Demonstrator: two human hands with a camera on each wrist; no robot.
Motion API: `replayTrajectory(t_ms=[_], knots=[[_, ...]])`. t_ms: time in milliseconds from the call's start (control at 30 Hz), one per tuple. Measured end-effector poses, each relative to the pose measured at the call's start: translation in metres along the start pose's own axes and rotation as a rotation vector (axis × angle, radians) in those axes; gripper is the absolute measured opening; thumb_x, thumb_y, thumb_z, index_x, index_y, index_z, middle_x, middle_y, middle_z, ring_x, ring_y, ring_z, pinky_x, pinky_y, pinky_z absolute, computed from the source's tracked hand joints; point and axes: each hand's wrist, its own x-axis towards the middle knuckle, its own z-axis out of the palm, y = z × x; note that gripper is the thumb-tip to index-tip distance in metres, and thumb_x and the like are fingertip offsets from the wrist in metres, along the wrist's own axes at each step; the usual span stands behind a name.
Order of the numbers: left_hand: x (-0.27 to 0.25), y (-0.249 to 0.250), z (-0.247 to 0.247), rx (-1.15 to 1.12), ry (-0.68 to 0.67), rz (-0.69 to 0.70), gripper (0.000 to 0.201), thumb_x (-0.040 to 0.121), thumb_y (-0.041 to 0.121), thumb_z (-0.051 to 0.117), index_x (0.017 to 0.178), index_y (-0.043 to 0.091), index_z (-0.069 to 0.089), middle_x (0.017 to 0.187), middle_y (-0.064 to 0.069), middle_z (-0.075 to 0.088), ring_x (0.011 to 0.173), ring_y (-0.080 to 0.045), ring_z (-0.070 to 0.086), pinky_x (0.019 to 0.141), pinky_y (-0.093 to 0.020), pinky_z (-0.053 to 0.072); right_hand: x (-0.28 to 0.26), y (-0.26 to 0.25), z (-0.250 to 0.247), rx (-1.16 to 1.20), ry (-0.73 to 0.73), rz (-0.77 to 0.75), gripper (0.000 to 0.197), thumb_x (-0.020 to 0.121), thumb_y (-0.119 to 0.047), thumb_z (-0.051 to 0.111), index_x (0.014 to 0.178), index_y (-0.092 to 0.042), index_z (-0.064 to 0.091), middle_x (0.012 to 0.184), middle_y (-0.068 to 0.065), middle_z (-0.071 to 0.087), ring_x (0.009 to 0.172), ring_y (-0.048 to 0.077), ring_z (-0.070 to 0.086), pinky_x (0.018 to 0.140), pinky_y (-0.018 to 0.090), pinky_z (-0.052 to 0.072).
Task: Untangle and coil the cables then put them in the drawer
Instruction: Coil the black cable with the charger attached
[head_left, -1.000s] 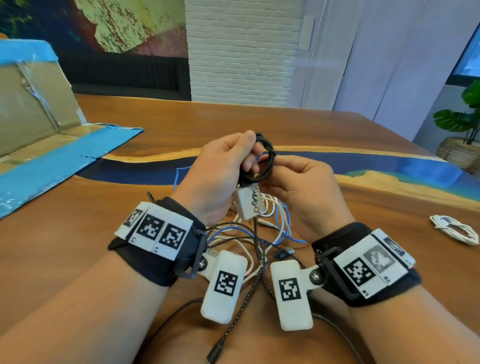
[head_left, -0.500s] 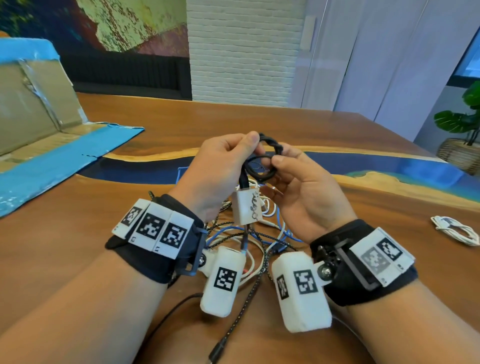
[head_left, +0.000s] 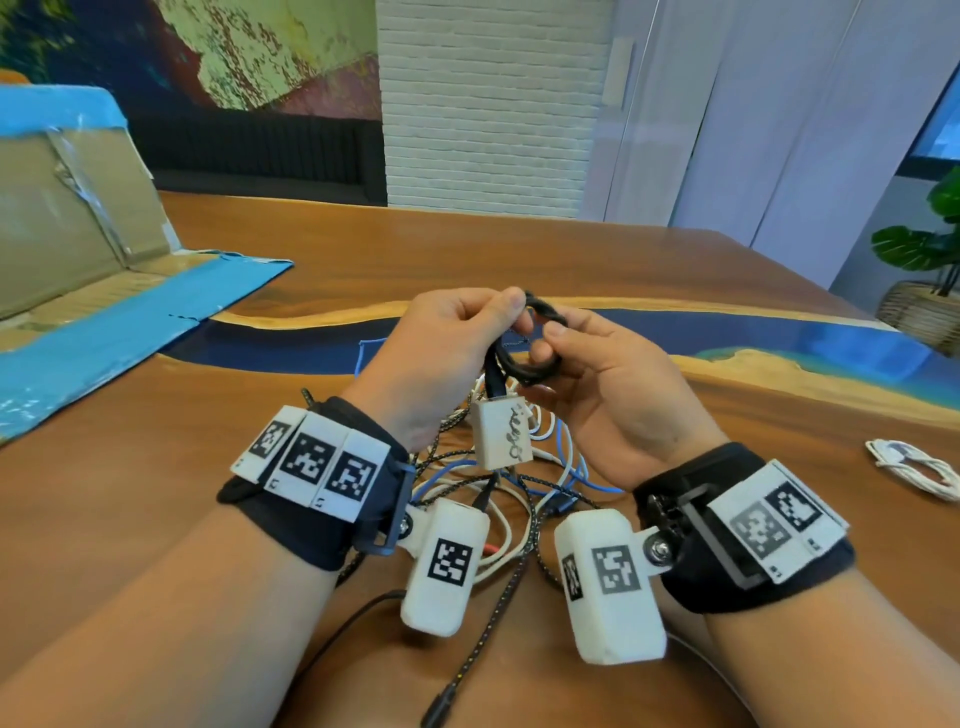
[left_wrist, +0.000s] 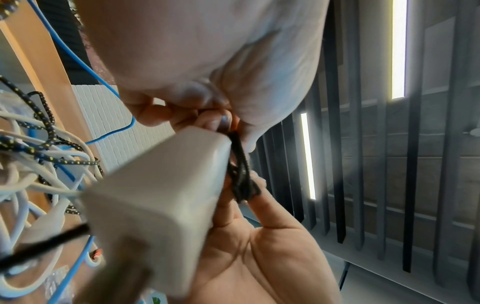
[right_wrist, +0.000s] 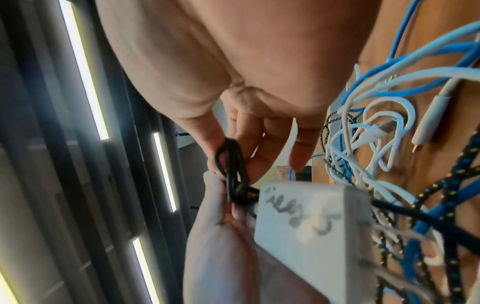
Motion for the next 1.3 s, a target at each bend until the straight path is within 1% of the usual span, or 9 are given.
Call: replayTrajectory(t_ms=[100, 200, 367, 567, 633, 767, 900, 1067, 1300], knots=[[-0.002, 0.002, 0.002, 0.008, -0.051, -0.003, 0.033, 0.106, 0.027, 0.056, 0.087, 0.012, 0.077, 0.086, -0.021, 0.067, 0.073, -0.028, 0.055, 0.066, -0.033, 0.053, -0.003, -0.004, -0.001, 0.025, -0.067, 0.045, 0.013, 0.101, -0.009, 0.051, 0.097, -0.01, 0.063, 0.062, -0.001, 0.047, 0.061, 0.014, 0.045, 0.075, 0.034, 0.04], [-0.006, 0.009, 0.003, 0.068, -0.085, 0.038, 0.033, 0.106, 0.025, 0.054, 0.086, 0.016, 0.079, 0.078, -0.021, 0.057, 0.059, -0.025, 0.041, 0.049, -0.021, 0.033, -0.008, -0.005, -0.005, 0.063, -0.153, 0.035, 0.014, 0.093, -0.011, 0.061, 0.107, -0.01, 0.062, 0.063, -0.001, 0.049, 0.061, 0.013, 0.048, 0.075, 0.034, 0.044], [-0.004, 0.016, -0.012, 0.062, -0.015, 0.079, 0.031, 0.107, 0.024, 0.052, 0.085, 0.008, 0.068, 0.073, -0.012, 0.054, 0.048, -0.003, 0.043, 0.05, -0.016, 0.036, -0.009, -0.009, -0.012, 0.11, -0.222, 0.027, 0.057, 0.081, -0.001, 0.066, 0.135, -0.014, 0.052, 0.092, 0.007, 0.073, 0.083, 0.021, 0.071, 0.094, 0.046, 0.054], [-0.003, 0.014, -0.014, 0.161, -0.045, 0.13, 0.034, 0.105, 0.027, 0.055, 0.078, 0.016, 0.071, 0.074, -0.036, 0.051, 0.054, -0.018, 0.04, 0.048, -0.018, 0.036, -0.007, -0.006, -0.008, 0.053, -0.134, 0.025, 0.03, 0.092, 0.001, 0.056, 0.118, -0.014, 0.062, 0.081, 0.007, 0.07, 0.079, 0.02, 0.07, 0.085, 0.052, 0.056], [-0.001, 0.012, -0.013, 0.174, -0.033, 0.134, 0.035, 0.105, 0.027, 0.055, 0.076, 0.018, 0.071, 0.072, -0.028, 0.05, 0.053, -0.016, 0.04, 0.049, -0.018, 0.036, -0.008, -0.007, -0.008, 0.069, -0.157, 0.033, 0.032, 0.093, -0.001, 0.053, 0.121, -0.014, 0.061, 0.08, 0.005, 0.069, 0.079, 0.018, 0.069, 0.079, 0.047, 0.056], [-0.001, 0.009, -0.008, 0.181, -0.037, 0.129, 0.033, 0.106, 0.024, 0.055, 0.079, 0.013, 0.071, 0.064, -0.012, 0.051, 0.048, -0.007, 0.044, 0.048, -0.019, 0.039, -0.009, -0.006, -0.004, 0.209, -0.189, 0.034, 0.024, 0.091, -0.013, 0.053, 0.113, -0.013, 0.063, 0.074, 0.004, 0.059, 0.082, 0.023, 0.059, 0.095, 0.051, 0.043], [0.0, 0.001, -0.004, 0.22, -0.058, 0.154, 0.032, 0.102, 0.034, 0.058, 0.079, 0.017, 0.073, 0.07, -0.033, 0.057, 0.054, -0.023, 0.047, 0.053, -0.028, 0.037, -0.007, -0.002, -0.003, 0.172, -0.157, -0.007, 0.041, 0.081, 0.0, 0.066, 0.119, -0.013, 0.056, 0.077, 0.005, 0.061, 0.07, 0.017, 0.058, 0.077, 0.035, 0.053], [0.001, 0.003, -0.008, 0.217, -0.017, 0.164, 0.033, 0.106, 0.026, 0.055, 0.08, 0.015, 0.071, 0.066, -0.013, 0.054, 0.052, -0.018, 0.049, 0.052, -0.026, 0.04, -0.002, -0.001, -0.006, -0.077, 0.029, -0.077, 0.045, 0.091, 0.01, 0.06, 0.129, -0.014, 0.052, 0.084, 0.01, 0.068, 0.08, 0.022, 0.066, 0.076, 0.039, 0.054], [0.004, -0.003, -0.006, 0.148, 0.021, 0.185, 0.029, 0.106, 0.026, 0.056, 0.085, 0.015, 0.073, 0.066, -0.021, 0.057, 0.056, -0.026, 0.054, 0.052, -0.026, 0.042, 0.003, -0.001, -0.012, -0.306, 0.211, -0.177, 0.031, 0.088, 0.002, 0.071, 0.114, -0.012, 0.065, 0.072, 0.015, 0.065, 0.062, 0.024, 0.061, 0.054, 0.034, 0.053]])
